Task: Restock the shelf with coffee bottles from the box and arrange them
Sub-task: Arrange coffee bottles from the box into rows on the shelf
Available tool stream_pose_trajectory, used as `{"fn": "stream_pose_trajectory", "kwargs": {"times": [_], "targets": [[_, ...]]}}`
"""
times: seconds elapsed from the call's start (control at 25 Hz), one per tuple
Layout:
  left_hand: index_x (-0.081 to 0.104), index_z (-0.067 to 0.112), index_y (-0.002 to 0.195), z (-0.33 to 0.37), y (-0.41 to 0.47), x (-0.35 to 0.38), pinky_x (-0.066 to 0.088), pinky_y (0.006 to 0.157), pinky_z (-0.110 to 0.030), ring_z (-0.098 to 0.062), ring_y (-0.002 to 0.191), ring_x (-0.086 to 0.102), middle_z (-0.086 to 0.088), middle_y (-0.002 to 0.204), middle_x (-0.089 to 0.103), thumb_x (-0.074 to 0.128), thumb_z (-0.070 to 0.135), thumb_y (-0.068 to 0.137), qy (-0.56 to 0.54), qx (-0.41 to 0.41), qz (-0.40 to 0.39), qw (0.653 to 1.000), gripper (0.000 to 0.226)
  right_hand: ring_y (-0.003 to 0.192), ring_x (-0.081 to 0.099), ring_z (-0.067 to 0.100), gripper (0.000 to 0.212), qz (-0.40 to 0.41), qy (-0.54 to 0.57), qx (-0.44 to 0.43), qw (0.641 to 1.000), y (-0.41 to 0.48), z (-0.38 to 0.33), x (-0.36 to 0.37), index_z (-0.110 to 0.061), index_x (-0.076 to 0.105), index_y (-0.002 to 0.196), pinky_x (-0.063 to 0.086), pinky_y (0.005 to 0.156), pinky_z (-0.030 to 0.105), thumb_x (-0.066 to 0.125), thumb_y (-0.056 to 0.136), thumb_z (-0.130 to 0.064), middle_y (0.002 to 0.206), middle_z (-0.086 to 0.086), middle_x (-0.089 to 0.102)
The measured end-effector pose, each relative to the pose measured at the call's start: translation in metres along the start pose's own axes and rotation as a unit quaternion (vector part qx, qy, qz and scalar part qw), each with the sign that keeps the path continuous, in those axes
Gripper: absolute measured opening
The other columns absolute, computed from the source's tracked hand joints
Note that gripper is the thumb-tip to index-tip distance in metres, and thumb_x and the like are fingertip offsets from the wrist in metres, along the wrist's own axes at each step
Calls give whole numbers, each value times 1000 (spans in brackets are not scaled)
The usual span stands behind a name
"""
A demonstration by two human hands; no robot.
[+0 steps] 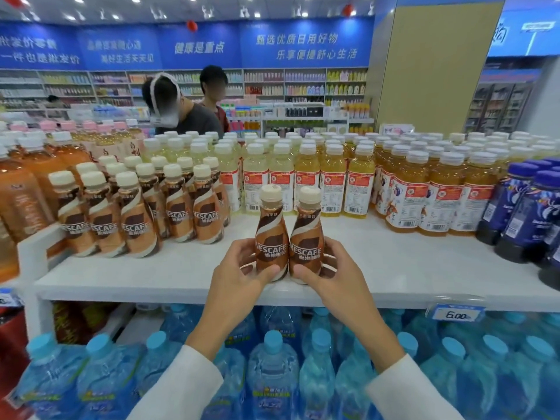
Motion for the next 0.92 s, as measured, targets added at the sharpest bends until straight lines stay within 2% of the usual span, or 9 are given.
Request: {"fn": "stream_pose_trajectory", "kwargs": {"times": [0.08, 0.16, 0.28, 0.4, 0.52, 0.56, 0.72, 0.84, 0.92], "targets": [[53, 37, 118, 2, -4, 4, 51, 85, -12, 8, 102, 62, 24, 112, 62, 90, 32, 71, 5, 10, 14, 1000, 60, 109, 63, -1, 66, 21, 12, 2, 1000, -4, 1, 1, -36, 52, 131, 54, 94, 24, 87, 75, -34, 124, -18, 62], [53, 36, 121, 0, -4, 7, 51, 81, -13, -1, 102, 64, 15, 116, 62, 91, 40, 67, 24, 19, 43, 999, 66, 106, 64, -2, 59, 44, 10, -2, 999, -6, 3, 1, -40, 54, 125, 55, 93, 24, 86, 76, -29, 119, -19, 65], [51, 39, 122, -3, -5, 6, 52, 88, -20, -4, 103, 62, 11, 118, 61, 88, 40, 71, 45, 22, 76, 996, 63, 104, 66, -2, 58, 53, 15, -1, 998, -7, 2, 6, -38, 57, 125, 55, 93, 24, 86, 77, -24, 116, -18, 68], [53, 35, 130, -5, -9, -11, 42, 88, -13, 0, 105, 54, 14, 116, 56, 84, 36, 78, 66, 28, 98, 993, 61, 103, 65, -3, 57, 38, 20, -3, 999, -6, -3, 25, -40, 58, 125, 54, 91, 19, 86, 77, -25, 116, -18, 69], [57, 30, 133, -16, -7, -45, 43, 89, -16, -3, 106, 56, 13, 113, 56, 82, 32, 80, 73, 29, 128, 989, 59, 105, 63, -4, 56, 6, 9, -13, 1000, -1, -15, 63, -43, 54, 126, 50, 87, 12, 83, 80, -29, 117, -22, 65], [58, 30, 132, -20, -4, -58, 45, 91, -20, -4, 105, 57, 12, 113, 57, 82, 32, 81, 85, 28, 142, 986, 57, 105, 62, -3, 56, -5, 2, -17, 1000, 3, -20, 78, -42, 55, 128, 50, 88, 14, 83, 80, -30, 118, -20, 65], [59, 24, 125, -38, 17, -112, 52, 95, -35, -14, 104, 64, 7, 113, 67, 84, 28, 78, 117, 4, 201, 973, 54, 106, 64, 6, 53, -38, -10, -38, 998, 25, -37, 141, -36, 57, 127, 55, 97, 35, 81, 80, -31, 120, -12, 67], [57, 24, 118, -47, 32, -134, 54, 94, -37, -15, 101, 65, 6, 110, 66, 85, 31, 77, 124, -15, 221, 967, 51, 109, 64, 11, 52, -43, -25, -45, 998, 40, -42, 172, -34, 56, 128, 54, 99, 40, 79, 81, -34, 122, -9, 66], [58, 21, 116, -47, 37, -139, 49, 90, -32, -13, 97, 59, 7, 108, 58, 84, 31, 78, 143, -8, 240, 960, 47, 111, 63, 12, 56, -43, -33, -45, 998, 47, -41, 183, -31, 55, 132, 53, 100, 41, 78, 81, -36, 125, -9, 65]]}}
Point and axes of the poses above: each hand's wrist, its own y-axis towards the middle knuckle, its own x-axis out of the palm, z = x × y, the point moved 4 cm from there along y, towards the middle knuckle
